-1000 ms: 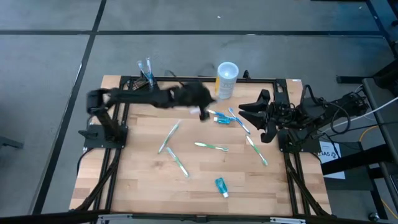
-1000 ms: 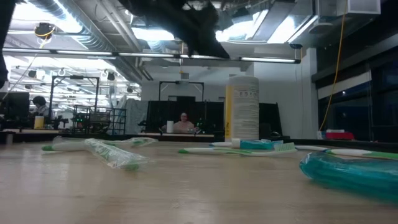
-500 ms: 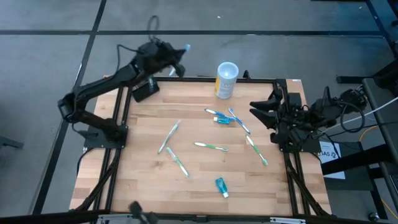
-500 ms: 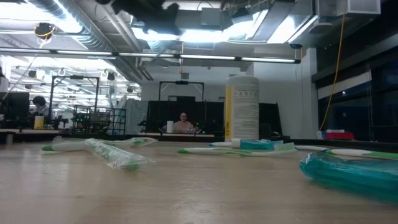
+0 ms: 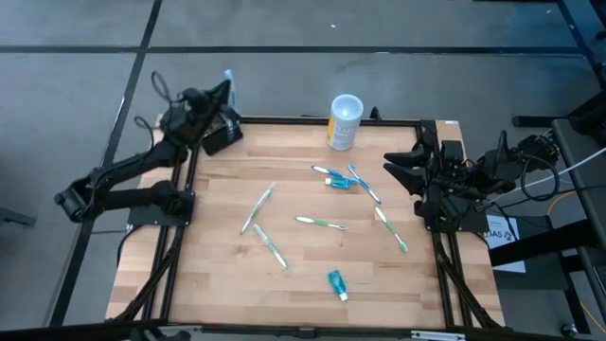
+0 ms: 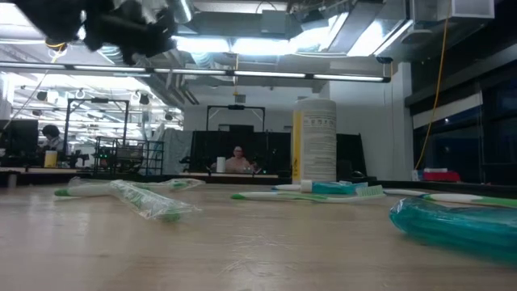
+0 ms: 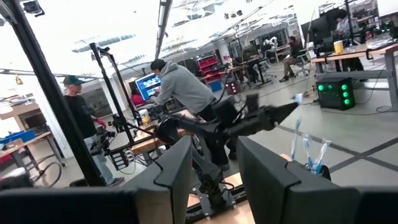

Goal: Pick & Place toothbrushing station
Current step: Put the blue toothbrush into the right section of the black organizer

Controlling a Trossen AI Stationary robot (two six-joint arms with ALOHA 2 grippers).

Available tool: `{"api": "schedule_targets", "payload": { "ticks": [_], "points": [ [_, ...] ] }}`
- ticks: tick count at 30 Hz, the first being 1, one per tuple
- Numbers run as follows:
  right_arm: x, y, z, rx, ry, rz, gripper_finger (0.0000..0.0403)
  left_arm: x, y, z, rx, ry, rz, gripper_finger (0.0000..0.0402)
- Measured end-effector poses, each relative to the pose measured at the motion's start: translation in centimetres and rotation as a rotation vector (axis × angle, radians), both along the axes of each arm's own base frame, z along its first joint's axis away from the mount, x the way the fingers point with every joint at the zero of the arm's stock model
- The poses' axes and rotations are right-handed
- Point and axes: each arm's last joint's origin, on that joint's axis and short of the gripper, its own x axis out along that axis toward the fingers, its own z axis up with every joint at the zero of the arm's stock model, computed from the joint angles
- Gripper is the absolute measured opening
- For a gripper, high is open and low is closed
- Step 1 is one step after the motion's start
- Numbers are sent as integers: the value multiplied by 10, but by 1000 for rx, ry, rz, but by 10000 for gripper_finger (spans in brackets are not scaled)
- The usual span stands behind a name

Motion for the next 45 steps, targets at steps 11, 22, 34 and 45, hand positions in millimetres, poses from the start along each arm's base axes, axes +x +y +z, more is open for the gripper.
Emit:
{"api": "schedule_targets", "payload": {
  "ticks": [11,22,34,45],
  "points": [
    [0,0,0,71,-14,2,130,-18,-3,-42,35,-37,277,2],
    [0,-1,0,152,-31,0,130,-14,31,-70,48,27,445,2],
    [-1,-3,1,172,-43,-55,130,-11,55,-88,103,98,476,2],
    [-1,-3,1,173,-43,-62,130,-5,60,-102,81,209,482,2]
  ]
}}
